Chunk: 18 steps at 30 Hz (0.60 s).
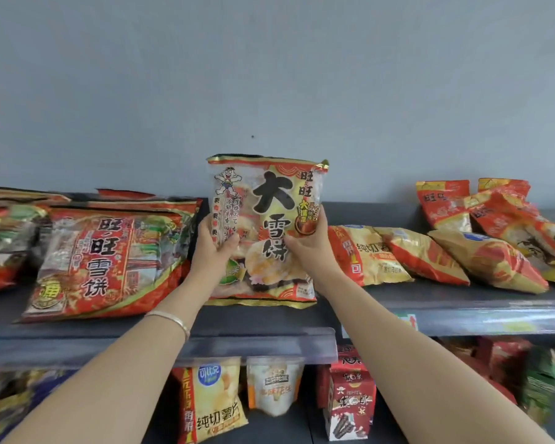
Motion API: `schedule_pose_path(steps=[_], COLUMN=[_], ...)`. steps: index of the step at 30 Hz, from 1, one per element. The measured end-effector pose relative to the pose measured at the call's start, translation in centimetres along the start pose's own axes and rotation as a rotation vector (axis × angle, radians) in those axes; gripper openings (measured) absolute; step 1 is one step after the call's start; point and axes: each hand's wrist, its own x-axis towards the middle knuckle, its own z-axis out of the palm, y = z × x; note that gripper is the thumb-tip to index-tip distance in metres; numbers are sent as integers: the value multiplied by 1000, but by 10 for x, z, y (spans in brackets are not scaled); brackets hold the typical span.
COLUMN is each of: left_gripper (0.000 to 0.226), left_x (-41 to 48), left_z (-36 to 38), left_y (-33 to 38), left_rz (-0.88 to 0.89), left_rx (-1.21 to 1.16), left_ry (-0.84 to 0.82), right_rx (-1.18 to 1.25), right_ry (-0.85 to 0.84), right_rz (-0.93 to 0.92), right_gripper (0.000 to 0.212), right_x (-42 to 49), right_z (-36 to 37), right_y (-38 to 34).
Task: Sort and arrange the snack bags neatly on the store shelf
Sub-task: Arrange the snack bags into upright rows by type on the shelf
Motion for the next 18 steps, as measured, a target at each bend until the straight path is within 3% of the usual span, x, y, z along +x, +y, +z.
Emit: schedule_pose_path(steps=[8,15,18], left_gripper=[94,93,90], left_x=[-11,-10,-8], left_z=[1,5,8], left_y=[-60,-73,-70], left_rz=[-92,-21,44], left_rx=[167,289,431], left_ry=[-324,-348,-246], right_rx=[-291,-513,-547], right_ry=[140,158,167], right_rz=[321,310,297], right_gripper=[89,71,73], right_x=[-9,-11,-10], right_z=[13,22,21], right_y=[32,43,42])
